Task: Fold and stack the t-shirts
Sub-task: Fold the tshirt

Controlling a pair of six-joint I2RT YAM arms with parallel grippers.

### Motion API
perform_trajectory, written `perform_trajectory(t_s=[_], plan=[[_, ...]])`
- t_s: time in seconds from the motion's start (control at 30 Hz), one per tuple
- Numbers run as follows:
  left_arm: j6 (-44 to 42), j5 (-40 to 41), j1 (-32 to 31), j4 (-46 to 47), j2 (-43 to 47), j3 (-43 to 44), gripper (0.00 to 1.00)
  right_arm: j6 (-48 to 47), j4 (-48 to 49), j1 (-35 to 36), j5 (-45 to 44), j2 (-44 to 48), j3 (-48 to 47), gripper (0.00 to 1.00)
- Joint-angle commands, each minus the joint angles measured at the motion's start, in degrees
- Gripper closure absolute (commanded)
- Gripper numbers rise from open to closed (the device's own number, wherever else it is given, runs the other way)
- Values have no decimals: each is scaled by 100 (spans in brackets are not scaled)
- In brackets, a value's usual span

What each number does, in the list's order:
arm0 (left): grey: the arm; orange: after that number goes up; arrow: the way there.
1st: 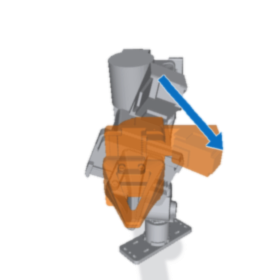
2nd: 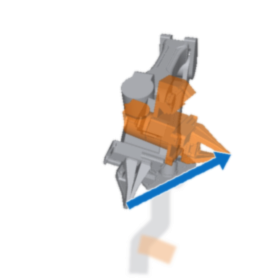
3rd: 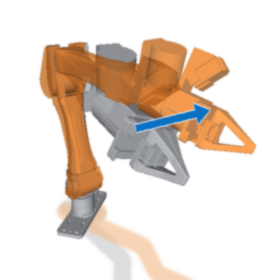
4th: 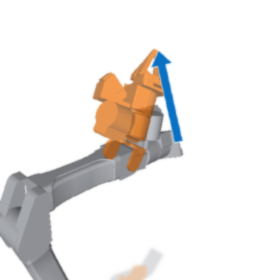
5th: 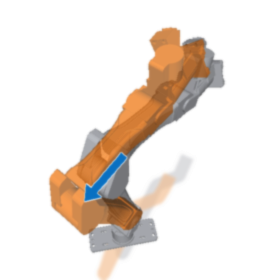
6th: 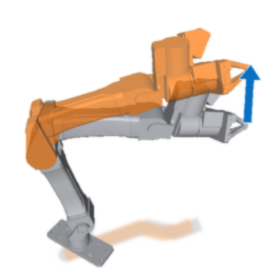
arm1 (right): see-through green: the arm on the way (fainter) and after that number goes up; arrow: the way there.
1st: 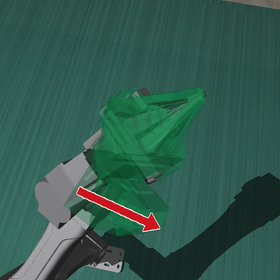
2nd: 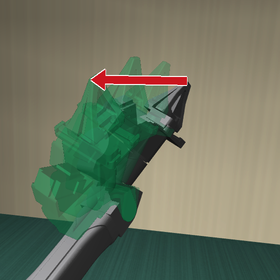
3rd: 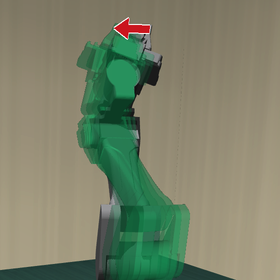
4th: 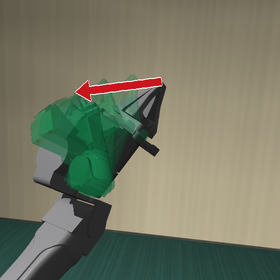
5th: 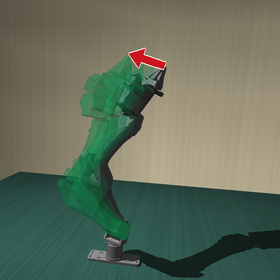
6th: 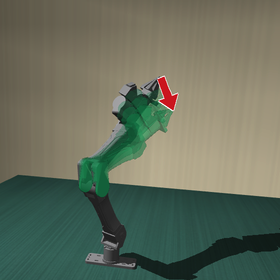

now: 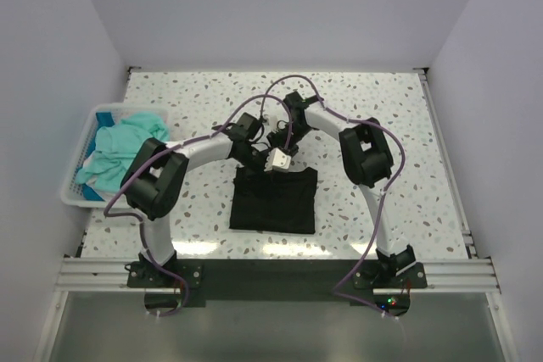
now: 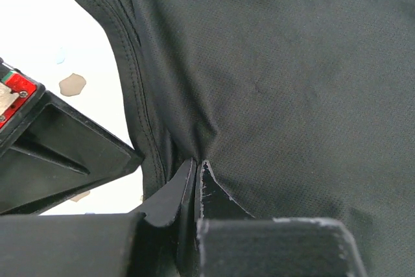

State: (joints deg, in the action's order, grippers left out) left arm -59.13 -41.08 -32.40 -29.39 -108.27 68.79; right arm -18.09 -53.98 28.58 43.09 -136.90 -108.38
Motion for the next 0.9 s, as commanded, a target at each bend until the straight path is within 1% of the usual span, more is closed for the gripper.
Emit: perform_trajectory(t_s=[0.0,0.33,0.53,0.77,0.87], plan=[[-28,-120,-29,213,323,143,100,-353,80,69,-231,-197,36,96],[-54,30,-38,618,658,204,100,-617,1,78,-231,-197,106,96],[-63,117,-38,846,658,213,100,-757,-69,69,-178,-170,150,96],[-28,407,-29,1488,711,-6,100,-863,-157,78,-117,-179,150,96],[-124,469,-29,1453,640,-24,100,-881,-166,78,-117,-188,150,95]])
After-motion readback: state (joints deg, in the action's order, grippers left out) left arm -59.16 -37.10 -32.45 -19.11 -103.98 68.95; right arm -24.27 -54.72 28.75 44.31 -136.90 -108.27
